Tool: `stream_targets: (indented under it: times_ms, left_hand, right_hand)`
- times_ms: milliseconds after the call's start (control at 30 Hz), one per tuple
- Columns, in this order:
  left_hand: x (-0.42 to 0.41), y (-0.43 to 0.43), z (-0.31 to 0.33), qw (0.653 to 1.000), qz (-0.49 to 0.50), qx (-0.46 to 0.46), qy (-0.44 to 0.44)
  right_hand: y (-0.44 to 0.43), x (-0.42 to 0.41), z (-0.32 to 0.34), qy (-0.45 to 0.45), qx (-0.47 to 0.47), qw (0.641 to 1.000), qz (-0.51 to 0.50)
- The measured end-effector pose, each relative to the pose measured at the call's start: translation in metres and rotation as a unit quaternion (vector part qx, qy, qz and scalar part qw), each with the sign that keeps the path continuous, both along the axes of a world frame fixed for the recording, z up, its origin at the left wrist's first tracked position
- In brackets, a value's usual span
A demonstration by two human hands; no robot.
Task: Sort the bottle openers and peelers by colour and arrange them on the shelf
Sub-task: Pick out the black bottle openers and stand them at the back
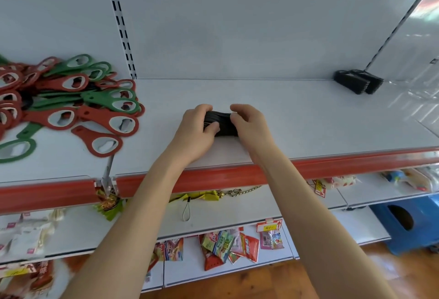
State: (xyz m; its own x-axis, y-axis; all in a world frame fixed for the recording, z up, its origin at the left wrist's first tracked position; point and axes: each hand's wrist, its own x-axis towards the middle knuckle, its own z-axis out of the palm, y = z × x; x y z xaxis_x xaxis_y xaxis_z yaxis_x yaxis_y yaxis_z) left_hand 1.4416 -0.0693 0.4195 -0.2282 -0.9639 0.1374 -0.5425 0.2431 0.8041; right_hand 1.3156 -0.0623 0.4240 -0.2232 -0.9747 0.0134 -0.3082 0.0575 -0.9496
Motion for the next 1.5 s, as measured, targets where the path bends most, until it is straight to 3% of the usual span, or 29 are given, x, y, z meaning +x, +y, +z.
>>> stream_targets:
  times_ms: [133,467,633,800,1000,1267,1367,1500]
  left_hand:
    - [0.0,-0.003,0.001,0.999,0.033,-0.012,0.008]
    - [0.006,0.0,0.004,0.999,0.008,-0.041,-0.026]
    - [0.012,-0.004,-0.003,0.993,-0.036,-0.01,-0.116]
    - [0.018,-0.003,-0.001,0.988,-0.061,-0.027,-0.141]
    - [0.025,-0.008,0.007,0.988,-0.062,-0.054,-0.134]
    - [0.028,-0.014,-0.001,0.983,-0.073,-0.063,-0.157]
    - [0.034,-0.015,0.003,0.989,-0.069,-0.069,-0.112]
    - [0.042,-0.019,0.018,0.997,-0.041,-0.066,0.023]
  right_hand:
    - [-0.003,-0.001,0.0,0.04,-0.022,0.999,0.001]
    - [0.0,-0.001,0.004,0.067,-0.024,0.997,0.027]
    - [0.003,-0.007,0.003,0.148,-0.009,0.985,0.091]
    - [0.004,-0.024,0.003,0.121,0.008,0.977,0.173]
    - [-0.005,-0.026,0.004,0.114,-0.034,0.981,0.154]
    - [-0.008,-0.029,0.002,0.144,-0.015,0.974,0.175]
    - [-0.004,-0.029,0.01,0.147,-0.01,0.971,0.187]
    - [0.0,-0.034,0.032,0.058,0.015,0.981,0.187]
